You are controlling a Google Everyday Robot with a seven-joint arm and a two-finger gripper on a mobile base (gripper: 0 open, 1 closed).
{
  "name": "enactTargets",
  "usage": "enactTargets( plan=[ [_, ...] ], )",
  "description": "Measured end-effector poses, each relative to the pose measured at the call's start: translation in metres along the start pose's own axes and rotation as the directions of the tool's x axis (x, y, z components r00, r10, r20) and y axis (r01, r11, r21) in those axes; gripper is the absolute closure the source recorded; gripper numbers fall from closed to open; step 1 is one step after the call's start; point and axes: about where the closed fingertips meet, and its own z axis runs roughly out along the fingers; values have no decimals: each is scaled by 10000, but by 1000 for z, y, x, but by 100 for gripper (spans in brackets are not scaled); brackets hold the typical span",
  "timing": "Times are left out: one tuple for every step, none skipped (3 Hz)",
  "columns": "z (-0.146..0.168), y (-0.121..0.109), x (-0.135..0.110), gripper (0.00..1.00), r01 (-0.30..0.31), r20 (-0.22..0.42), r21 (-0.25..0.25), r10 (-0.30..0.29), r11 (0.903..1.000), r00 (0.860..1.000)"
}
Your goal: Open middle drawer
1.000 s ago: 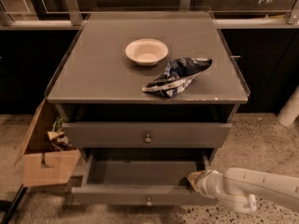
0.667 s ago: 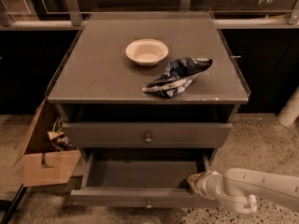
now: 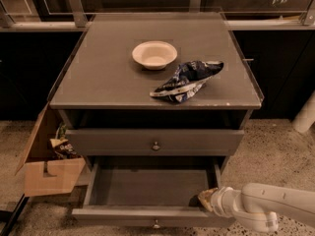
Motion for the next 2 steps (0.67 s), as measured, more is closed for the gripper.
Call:
enactTargets(
  plan=[
    [3, 4, 1, 100, 79, -36, -121, -79, 9999, 10000],
    [10, 18, 14, 100, 131, -287, -618, -149, 9980, 9995]
  ],
)
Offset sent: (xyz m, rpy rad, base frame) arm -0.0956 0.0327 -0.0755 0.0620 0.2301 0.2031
